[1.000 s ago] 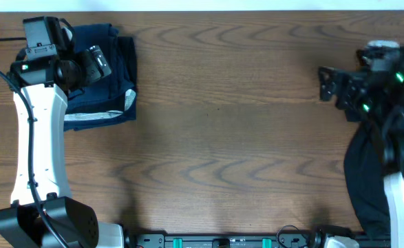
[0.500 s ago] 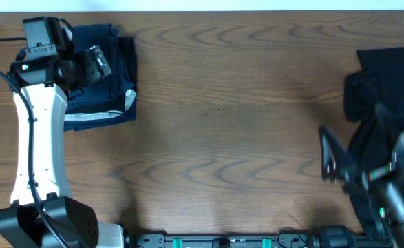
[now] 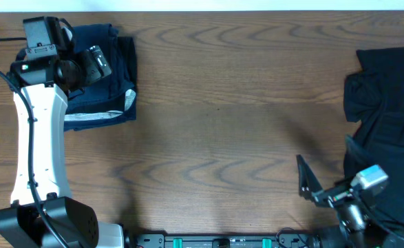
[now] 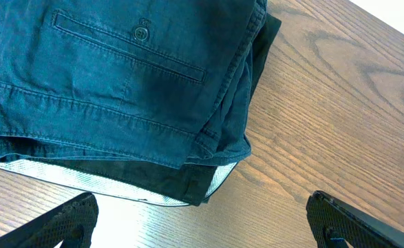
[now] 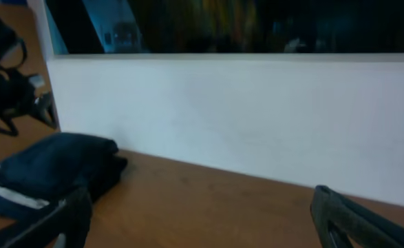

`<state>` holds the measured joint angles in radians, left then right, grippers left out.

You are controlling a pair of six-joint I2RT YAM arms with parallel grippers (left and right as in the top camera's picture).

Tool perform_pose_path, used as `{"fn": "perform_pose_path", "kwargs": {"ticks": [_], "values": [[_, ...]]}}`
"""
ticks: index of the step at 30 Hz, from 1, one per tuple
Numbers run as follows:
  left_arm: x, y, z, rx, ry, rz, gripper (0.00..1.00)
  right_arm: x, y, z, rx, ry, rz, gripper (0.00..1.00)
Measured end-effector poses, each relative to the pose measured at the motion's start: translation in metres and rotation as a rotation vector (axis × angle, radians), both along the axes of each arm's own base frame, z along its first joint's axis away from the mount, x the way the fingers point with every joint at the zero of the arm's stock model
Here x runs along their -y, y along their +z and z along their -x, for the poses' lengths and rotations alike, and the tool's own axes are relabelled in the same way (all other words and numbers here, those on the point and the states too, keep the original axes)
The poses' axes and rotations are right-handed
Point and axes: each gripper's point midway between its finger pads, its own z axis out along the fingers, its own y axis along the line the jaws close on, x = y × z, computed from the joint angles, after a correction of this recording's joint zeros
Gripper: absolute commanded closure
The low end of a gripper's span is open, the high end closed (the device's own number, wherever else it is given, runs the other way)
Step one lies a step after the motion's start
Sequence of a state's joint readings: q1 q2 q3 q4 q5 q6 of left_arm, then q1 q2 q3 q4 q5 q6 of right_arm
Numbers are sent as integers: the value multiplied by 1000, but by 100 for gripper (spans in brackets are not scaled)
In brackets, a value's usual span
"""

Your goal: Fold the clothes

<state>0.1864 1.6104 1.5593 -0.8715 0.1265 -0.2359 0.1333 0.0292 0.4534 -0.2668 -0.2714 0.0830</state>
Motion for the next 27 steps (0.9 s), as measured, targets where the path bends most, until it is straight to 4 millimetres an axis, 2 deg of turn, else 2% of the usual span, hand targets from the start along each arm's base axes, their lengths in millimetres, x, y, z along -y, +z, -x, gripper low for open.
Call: {"fn": "perform_pose_path", "kwargs": {"ticks": [9, 19, 27], "values": [[0, 0, 0, 0, 0, 1, 2, 1, -50, -32, 23, -30, -11, 1], [0, 0, 0, 0, 0, 0, 2, 28, -100, -56, -71, -193, -107, 1], [0, 0, 0, 0, 0, 1, 2, 36, -117, -60, -100, -241, -118, 1]]}}
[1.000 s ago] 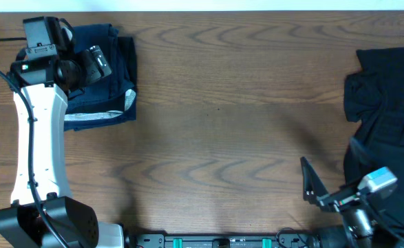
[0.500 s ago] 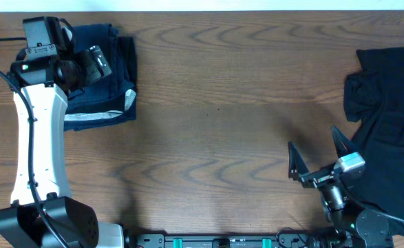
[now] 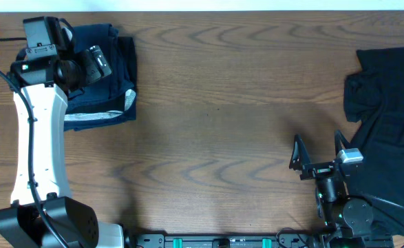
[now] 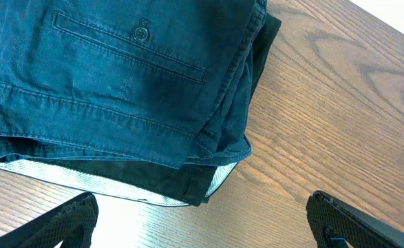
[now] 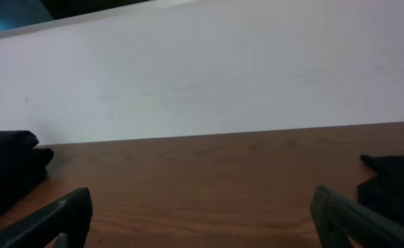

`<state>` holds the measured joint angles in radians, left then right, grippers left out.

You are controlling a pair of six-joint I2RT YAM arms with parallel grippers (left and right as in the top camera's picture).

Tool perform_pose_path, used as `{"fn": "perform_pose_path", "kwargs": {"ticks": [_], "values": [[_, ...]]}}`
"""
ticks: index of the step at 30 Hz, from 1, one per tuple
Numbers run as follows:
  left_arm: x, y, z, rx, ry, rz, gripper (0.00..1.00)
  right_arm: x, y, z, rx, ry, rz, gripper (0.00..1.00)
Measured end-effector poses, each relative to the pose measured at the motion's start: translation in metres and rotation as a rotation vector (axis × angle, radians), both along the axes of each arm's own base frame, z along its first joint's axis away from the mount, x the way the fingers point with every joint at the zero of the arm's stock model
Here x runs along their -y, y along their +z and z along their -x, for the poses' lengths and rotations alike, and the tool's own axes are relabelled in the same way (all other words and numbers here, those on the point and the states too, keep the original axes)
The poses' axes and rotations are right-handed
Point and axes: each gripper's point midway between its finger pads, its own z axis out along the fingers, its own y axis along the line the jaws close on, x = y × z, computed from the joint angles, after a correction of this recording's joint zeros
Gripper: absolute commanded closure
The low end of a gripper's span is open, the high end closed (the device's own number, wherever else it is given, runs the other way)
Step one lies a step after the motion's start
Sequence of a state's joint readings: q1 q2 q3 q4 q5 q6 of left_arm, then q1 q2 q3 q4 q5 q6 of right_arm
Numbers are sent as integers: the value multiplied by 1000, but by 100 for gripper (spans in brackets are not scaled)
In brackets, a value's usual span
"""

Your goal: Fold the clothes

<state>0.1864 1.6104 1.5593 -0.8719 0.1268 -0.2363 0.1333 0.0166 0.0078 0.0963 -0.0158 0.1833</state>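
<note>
A folded stack of dark blue shorts (image 3: 105,76) lies at the table's far left; the left wrist view shows its back pocket and button (image 4: 141,32) and a white lining at the bottom edge. My left gripper (image 4: 202,220) hovers open just off the stack's near edge, holding nothing. A crumpled black garment (image 3: 387,131) lies unfolded at the right edge and its edge shows as a dark garment (image 5: 394,186) in the right wrist view. My right gripper (image 3: 319,157) stands open near the front right, beside that garment, with nothing between its fingers.
The wooden table (image 3: 222,124) stretches between the two garments. A white wall (image 5: 222,76) runs along the far edge. The left arm's white link (image 3: 36,151) lies along the left side.
My right gripper has turned from facing left to facing the far wall, and has shifted slightly toward the middle. The left arm and the folded shorts have not moved.
</note>
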Motion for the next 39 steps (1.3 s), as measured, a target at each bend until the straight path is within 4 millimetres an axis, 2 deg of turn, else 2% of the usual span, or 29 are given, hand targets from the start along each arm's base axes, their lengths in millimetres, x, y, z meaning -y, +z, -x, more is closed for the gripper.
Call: {"fn": "perform_pose_path", "kwargs": {"ticks": [11, 39], "values": [[0, 0, 0, 0, 0, -1, 2, 14, -38, -2, -152, -84, 19, 1], [0, 0, 0, 0, 0, 0, 2, 17, -38, -2, -153, -99, 21, 1]]}}
